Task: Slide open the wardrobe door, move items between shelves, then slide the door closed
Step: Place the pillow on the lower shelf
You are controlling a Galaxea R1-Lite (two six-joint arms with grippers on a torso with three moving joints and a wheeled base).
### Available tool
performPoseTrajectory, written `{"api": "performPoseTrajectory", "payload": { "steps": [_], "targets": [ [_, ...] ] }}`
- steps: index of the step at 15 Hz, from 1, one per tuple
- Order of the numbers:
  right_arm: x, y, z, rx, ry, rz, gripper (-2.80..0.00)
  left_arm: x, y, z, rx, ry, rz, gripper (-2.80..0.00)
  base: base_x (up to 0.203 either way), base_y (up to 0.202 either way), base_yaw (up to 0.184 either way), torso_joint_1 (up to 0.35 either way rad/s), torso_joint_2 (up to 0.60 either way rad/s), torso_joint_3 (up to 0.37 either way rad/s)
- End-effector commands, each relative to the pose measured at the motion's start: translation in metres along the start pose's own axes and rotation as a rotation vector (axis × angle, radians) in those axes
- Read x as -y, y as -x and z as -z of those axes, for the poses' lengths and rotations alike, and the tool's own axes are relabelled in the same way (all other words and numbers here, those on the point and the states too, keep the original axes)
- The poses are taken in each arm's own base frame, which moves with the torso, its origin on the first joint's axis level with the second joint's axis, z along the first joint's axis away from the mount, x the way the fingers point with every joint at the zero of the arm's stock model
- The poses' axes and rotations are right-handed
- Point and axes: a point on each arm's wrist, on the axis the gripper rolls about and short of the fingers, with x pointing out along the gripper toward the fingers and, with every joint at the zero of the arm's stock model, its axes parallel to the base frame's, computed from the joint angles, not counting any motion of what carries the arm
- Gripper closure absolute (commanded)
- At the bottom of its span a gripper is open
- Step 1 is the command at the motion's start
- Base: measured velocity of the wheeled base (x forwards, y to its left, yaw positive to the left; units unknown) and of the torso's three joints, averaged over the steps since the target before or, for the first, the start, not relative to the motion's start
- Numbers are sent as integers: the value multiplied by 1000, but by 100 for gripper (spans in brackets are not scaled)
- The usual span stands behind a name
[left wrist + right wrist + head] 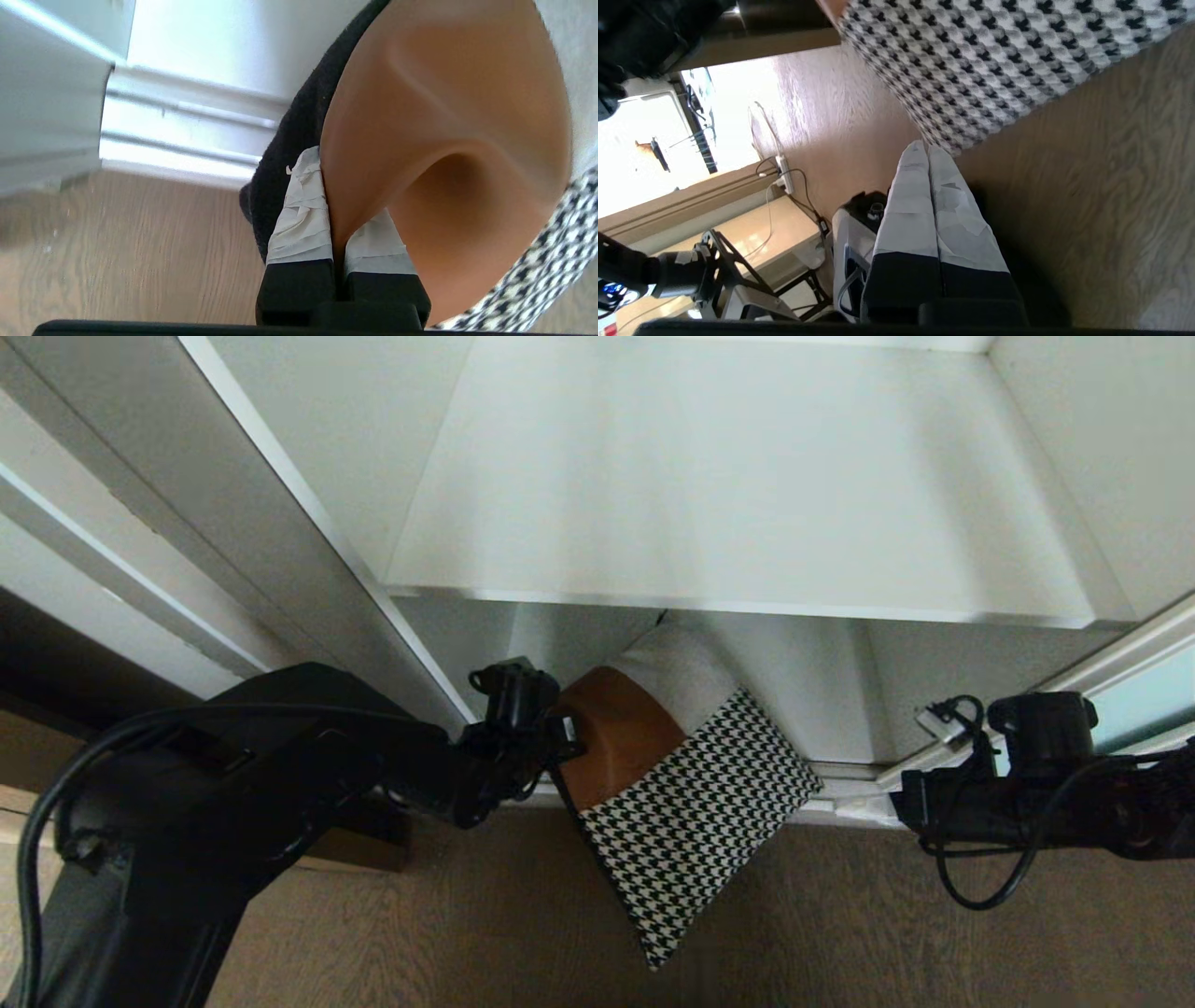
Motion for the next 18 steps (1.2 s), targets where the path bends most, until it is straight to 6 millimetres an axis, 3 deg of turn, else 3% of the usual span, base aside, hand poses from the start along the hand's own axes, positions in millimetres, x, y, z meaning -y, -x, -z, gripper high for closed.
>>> {"api": "performPoseTrajectory", "payload": {
  "steps": [1, 7, 10, 14, 18],
  "targets": [
    [3, 2, 6, -9, -11, 2, 0, 3, -10, -16, 45, 17, -1, 0, 0, 0, 0, 0, 0, 0],
    [20, 14, 14, -7, -55, 0, 0, 11, -42, -61, 174, 54, -31, 0, 0, 0, 0, 0, 0, 0],
    [28, 9, 27, -30, -45, -20, 0, 4, -50, -54, 140, 26, -33, 0, 0, 0, 0, 0, 0, 0],
    [43, -6, 38, -36, -49, -20, 0, -18, -81, -17, 175, -42, -69, 0, 0, 0, 0, 0, 0, 0],
    [44, -12, 42, -55, -49, -21, 0, -19, -84, -17, 251, -60, -78, 0, 0, 0, 0, 0, 0, 0]
  ]
}}
